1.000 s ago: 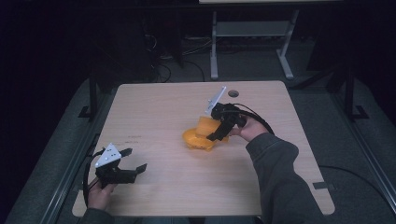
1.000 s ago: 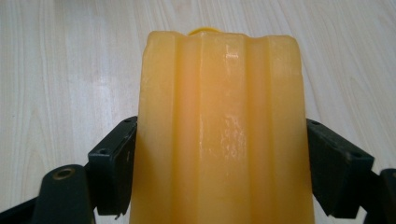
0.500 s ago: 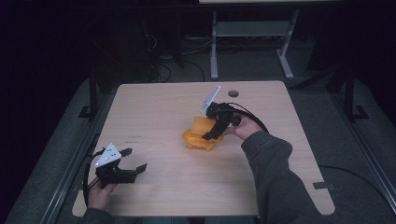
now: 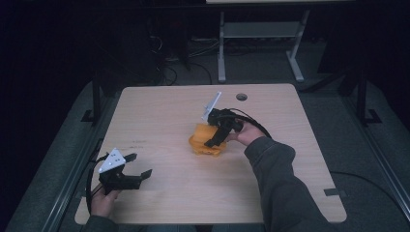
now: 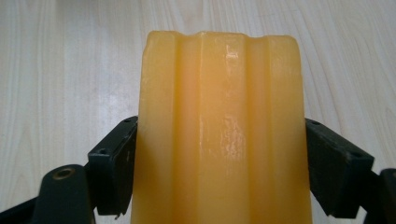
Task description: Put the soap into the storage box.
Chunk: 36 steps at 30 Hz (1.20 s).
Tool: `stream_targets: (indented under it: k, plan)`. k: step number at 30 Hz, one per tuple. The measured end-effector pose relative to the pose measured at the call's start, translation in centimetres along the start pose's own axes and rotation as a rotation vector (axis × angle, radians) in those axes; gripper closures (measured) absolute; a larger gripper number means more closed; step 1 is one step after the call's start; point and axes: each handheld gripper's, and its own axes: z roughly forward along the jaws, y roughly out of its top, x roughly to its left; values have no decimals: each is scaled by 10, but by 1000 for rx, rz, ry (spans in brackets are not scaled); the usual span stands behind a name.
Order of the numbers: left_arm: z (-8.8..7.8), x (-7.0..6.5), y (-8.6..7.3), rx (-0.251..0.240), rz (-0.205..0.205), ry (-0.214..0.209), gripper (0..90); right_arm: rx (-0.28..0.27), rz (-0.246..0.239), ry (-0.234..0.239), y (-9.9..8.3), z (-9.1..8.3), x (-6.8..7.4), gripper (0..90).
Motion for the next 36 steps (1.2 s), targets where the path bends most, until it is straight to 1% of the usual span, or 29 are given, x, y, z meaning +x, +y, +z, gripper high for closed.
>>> stream_targets:
  k: [1,5,10,12,18,21,30,36]
  plan:
    - [0,0,0,1,1,0,141,4,-9,-1,0,1,-1,206]
    - [0,0,0,3,2,1,141,13,-3,13,1,7,-1,206]
    - [0,0,0,5,4,0,141,23,-5,14,1,13,-2,206]
    - [-1,1,0,13,14,0,141,30,-7,5,1,14,-1,206]
    - [-1,1,0,14,13,0,141,31,-8,24,2,19,-2,206]
    - [-1,1,0,13,13,-1,141,38,-12,23,1,23,-2,204]
    - [-1,1,0,19,18,-2,141,14,-14,22,-1,23,-1,202]
    - [0,0,1,21,21,-3,141,13,-10,20,-1,23,-1,201]
